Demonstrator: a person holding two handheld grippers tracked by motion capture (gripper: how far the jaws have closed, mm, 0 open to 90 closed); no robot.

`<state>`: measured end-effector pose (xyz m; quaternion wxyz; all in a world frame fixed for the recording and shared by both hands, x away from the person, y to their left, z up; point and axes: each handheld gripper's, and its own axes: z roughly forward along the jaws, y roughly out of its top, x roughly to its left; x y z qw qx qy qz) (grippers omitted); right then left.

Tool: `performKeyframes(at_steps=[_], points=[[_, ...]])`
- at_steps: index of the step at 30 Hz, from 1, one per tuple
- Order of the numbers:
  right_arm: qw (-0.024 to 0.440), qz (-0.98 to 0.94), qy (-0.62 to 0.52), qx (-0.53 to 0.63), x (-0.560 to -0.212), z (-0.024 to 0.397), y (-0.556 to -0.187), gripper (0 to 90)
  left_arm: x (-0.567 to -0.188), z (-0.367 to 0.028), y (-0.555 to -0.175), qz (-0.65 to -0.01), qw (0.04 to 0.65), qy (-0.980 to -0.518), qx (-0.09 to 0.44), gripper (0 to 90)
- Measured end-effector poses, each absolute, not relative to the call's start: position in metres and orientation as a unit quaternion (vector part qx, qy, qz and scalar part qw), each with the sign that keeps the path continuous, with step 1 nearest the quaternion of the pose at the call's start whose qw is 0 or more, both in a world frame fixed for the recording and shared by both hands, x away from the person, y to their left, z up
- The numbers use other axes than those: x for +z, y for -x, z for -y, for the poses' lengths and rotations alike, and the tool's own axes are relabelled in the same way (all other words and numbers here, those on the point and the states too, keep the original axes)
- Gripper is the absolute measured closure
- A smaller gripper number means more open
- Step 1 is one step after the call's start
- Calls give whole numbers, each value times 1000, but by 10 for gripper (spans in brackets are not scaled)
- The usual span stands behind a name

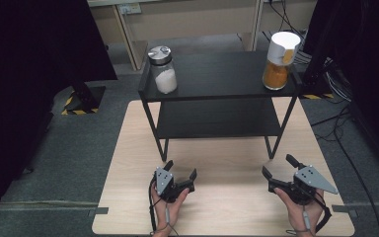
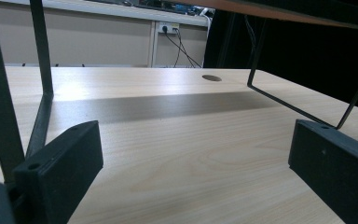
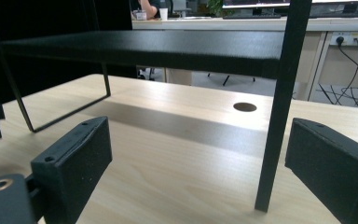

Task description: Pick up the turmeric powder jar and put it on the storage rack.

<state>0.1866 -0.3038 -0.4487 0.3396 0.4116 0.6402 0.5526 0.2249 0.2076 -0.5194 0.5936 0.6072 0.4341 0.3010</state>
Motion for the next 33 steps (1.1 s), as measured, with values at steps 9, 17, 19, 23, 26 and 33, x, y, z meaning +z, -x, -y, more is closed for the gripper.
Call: performKeyframes(at_steps=[9, 17, 19, 23, 26, 33], points=[[331, -648, -418, 543, -458, 303, -185, 72, -520, -207, -225, -433, 594, -607, 302, 23], [323, -655, -424, 535, -465, 304, -186, 72, -520, -207, -225, -433, 594, -607, 302, 24], [321, -657, -427, 532, -467, 304, -186, 72, -520, -207, -225, -433, 594, -607, 303, 24], [318, -658, -430, 529, -471, 304, -186, 72, -520, -207, -225, -433, 594, -607, 302, 23], [317, -659, -433, 526, -473, 304, -187, 72, -520, -208, -225, -433, 595, -606, 301, 23], [316, -665, -436, 518, -477, 304, -188, 72, -520, -208, -225, -432, 595, -607, 300, 24]])
